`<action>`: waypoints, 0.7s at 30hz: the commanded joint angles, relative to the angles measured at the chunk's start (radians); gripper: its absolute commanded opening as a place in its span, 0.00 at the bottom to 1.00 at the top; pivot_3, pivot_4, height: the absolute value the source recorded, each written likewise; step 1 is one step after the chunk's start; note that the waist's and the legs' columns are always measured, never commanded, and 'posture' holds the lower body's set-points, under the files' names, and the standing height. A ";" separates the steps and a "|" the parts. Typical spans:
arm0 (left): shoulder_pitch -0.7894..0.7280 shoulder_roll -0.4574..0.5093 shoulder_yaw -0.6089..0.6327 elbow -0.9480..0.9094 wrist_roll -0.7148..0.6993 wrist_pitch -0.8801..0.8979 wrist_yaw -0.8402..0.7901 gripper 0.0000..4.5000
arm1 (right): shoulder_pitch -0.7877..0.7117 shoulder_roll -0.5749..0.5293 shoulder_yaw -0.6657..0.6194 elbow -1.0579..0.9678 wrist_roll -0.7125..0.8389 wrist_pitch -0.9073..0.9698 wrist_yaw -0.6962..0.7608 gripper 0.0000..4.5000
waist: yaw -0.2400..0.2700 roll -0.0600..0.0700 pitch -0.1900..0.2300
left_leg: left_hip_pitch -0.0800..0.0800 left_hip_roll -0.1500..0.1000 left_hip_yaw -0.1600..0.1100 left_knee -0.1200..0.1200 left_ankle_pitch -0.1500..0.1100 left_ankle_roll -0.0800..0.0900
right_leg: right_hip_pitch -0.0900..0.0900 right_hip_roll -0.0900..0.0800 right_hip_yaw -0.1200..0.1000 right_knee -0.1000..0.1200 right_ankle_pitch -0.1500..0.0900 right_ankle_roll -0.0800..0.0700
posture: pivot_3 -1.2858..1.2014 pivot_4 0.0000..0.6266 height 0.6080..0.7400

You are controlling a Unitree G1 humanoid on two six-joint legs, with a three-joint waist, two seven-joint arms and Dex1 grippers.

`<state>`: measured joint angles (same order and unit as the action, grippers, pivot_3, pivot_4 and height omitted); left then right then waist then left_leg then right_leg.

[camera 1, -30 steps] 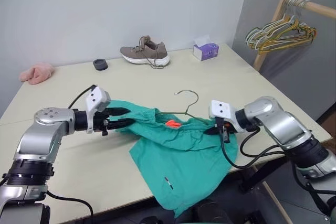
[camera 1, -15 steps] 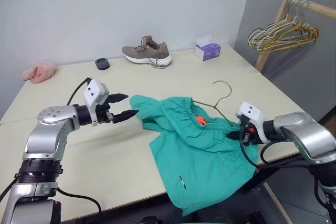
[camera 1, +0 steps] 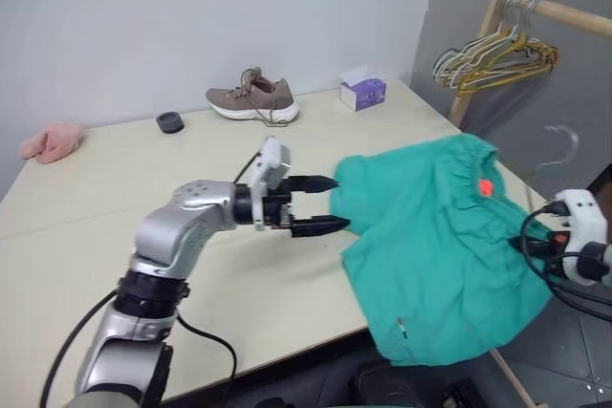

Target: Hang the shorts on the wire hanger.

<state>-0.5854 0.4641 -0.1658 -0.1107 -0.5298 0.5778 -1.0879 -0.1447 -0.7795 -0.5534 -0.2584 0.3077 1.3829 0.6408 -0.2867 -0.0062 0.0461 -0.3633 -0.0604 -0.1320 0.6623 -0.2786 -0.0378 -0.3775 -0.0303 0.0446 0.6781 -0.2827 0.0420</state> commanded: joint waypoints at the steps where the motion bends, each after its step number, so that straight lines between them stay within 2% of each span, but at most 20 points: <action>1: -0.054 -0.055 -0.045 0.005 0.076 -0.100 0.040 1.00 | -0.013 -0.033 -0.106 -0.003 -0.025 -0.020 -0.067 0.00 | -0.017 0.001 -0.001 | 0.000 0.000 0.000 0.000 0.000 0.000 | 0.000 0.000 0.000 0.000 0.000 0.000 | 0.33 0.00 1.00; 5: -0.122 -0.176 -0.108 0.066 0.187 -0.212 0.122 1.00 | -0.052 -0.066 -0.147 0.040 -0.082 -0.049 -0.173 0.00 | -0.039 0.003 -0.002 | 0.001 0.000 0.000 -0.001 0.000 0.001 | 0.002 0.000 -0.001 -0.001 -0.001 0.001 | 0.33 0.00 1.00; 10: -0.170 -0.239 -0.141 0.130 0.272 -0.289 0.166 1.00 | -0.150 -0.128 -0.120 0.103 -0.101 -0.084 -0.230 0.00 | -0.077 0.005 -0.002 | 0.001 -0.001 0.003 -0.001 -0.003 0.004 | 0.005 0.001 -0.001 -0.004 -0.003 0.005 | 0.33 0.02 1.00; 14: -0.228 -0.295 -0.152 0.188 0.308 -0.352 0.177 1.00 | -0.344 -0.190 -0.069 0.299 -0.118 -0.129 -0.288 0.00 | -0.103 0.007 0.000 | 0.001 -0.003 0.008 -0.001 -0.005 0.008 | 0.006 0.001 0.002 -0.005 -0.004 0.007 | 0.33 0.02 1.00; 18: -0.267 -0.333 -0.150 0.214 0.305 -0.373 0.158 1.00 | -0.505 -0.233 -0.008 0.510 -0.134 -0.196 -0.324 0.00 | -0.105 0.006 0.001 | 0.002 -0.003 0.009 -0.001 -0.006 0.010 | 0.007 0.001 0.002 -0.006 -0.004 0.007 | 0.34 0.03 1.00; 21: -0.287 -0.354 -0.152 0.226 0.312 -0.388 0.162 1.00 | -0.615 -0.267 0.041 0.683 -0.147 -0.244 -0.329 0.00 | -0.103 0.010 0.004 | 0.002 -0.003 0.010 -0.001 -0.006 0.011 | 0.008 0.001 0.003 -0.008 -0.004 0.007 | 0.34 0.03 1.00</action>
<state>-0.8396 0.1199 -0.3262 0.1214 -0.2216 0.2088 -0.9293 -0.6975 -1.0052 -0.5250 0.3686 0.1755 1.1939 0.3201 -0.3896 0.0039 0.0498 -0.3610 -0.0639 -0.1217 0.6614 -0.2851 -0.0268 -0.3686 -0.0291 0.0478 0.6691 -0.2869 0.0492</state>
